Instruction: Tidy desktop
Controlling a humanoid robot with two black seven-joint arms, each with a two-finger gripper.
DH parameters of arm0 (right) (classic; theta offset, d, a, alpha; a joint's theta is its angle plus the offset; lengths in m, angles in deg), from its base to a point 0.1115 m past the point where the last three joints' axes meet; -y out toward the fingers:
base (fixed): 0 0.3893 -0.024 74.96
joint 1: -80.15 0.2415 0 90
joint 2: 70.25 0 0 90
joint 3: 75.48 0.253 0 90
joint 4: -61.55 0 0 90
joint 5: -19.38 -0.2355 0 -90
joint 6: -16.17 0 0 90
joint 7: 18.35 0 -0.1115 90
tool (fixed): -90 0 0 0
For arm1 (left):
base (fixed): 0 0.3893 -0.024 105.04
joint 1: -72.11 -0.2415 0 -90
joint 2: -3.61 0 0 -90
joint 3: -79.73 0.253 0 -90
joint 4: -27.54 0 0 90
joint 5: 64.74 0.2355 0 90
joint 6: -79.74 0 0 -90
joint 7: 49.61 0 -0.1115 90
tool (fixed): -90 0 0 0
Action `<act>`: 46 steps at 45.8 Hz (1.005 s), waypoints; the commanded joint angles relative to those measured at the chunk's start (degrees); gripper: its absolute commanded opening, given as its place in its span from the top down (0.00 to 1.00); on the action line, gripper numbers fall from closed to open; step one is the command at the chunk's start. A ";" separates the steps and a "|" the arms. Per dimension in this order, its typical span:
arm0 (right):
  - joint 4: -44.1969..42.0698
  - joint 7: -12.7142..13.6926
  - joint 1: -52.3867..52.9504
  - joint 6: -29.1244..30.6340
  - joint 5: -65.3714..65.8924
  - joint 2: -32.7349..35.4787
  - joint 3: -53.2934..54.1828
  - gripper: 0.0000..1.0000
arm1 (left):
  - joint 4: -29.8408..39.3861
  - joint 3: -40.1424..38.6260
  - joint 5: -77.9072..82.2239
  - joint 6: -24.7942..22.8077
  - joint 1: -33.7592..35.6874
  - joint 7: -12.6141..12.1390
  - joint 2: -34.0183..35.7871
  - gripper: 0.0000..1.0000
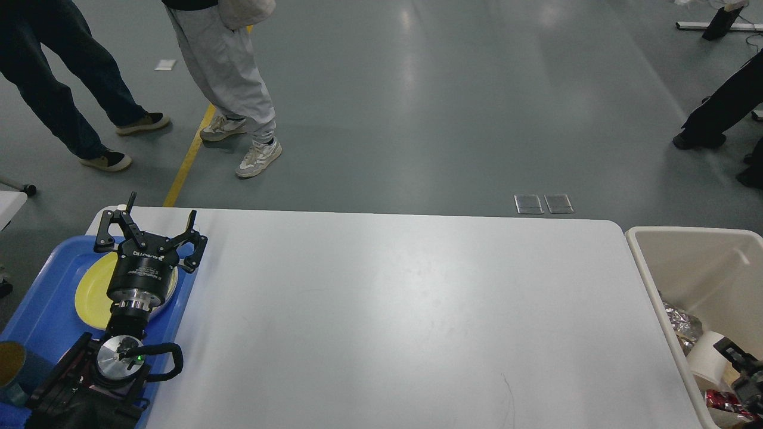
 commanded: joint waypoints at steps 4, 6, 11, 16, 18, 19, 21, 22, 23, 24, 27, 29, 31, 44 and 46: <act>0.22 -0.01 3.59 0.00 -0.09 1.15 13.29 0.00 | 0.00 0.00 0.00 0.00 0.00 0.00 0.00 0.03; 0.31 -0.01 5.88 0.00 -0.09 1.85 19.35 0.00 | 0.00 0.00 0.00 0.00 0.00 0.00 0.00 0.03; 3.64 -0.27 10.01 0.00 0.00 3.70 34.55 0.00 | 0.00 0.00 0.00 0.00 0.00 0.00 0.00 0.03; 11.19 -0.45 13.70 0.00 0.00 8.09 50.37 0.00 | 0.00 0.00 0.00 0.00 0.00 0.00 0.00 0.03; 15.14 -0.45 14.59 0.00 0.00 10.55 56.53 0.00 | 0.00 0.00 0.00 0.00 0.00 0.00 0.00 0.03; 17.08 -0.45 14.59 0.00 0.00 11.86 59.60 0.00 | 0.00 0.00 0.00 0.00 0.00 0.00 0.00 0.03; 21.12 -0.45 14.50 0.17 0.00 14.33 65.06 0.00 | 0.00 0.00 0.00 0.00 0.00 0.00 0.00 0.03; 23.23 -0.45 14.50 0.26 0.00 15.12 67.52 0.00 | 0.00 0.00 0.00 0.00 0.00 0.00 0.00 0.03; 25.43 -0.45 14.42 0.35 0.00 15.83 70.07 0.00 | 0.00 0.09 0.00 0.00 0.00 0.00 0.00 0.03; 27.54 -0.45 14.24 0.53 0.00 16.35 72.18 0.00 | 0.00 0.00 0.00 0.00 0.00 0.00 0.00 0.03; 32.64 -0.53 12.32 0.61 0.00 16.80 77.64 0.00 | 0.00 0.00 0.00 0.00 0.00 0.00 0.00 0.03; 35.28 -0.80 10.38 0.70 0.35 16.89 81.32 0.00 | 0.00 0.00 0.00 0.00 0.00 0.00 0.00 0.03; 37.83 -1.59 8.62 1.14 1.05 16.45 86.41 0.00 | 0.00 0.00 0.00 0.00 0.00 0.00 -0.09 0.03; 43.90 -15.73 -5.09 8.52 22.92 2.22 116.04 0.00 | 0.00 0.00 0.00 0.00 0.00 0.09 0.00 0.03; 44.78 -17.49 -7.55 9.93 26.78 -0.59 120.43 0.00 | 0.00 0.00 0.00 -0.09 0.00 0.09 0.00 0.03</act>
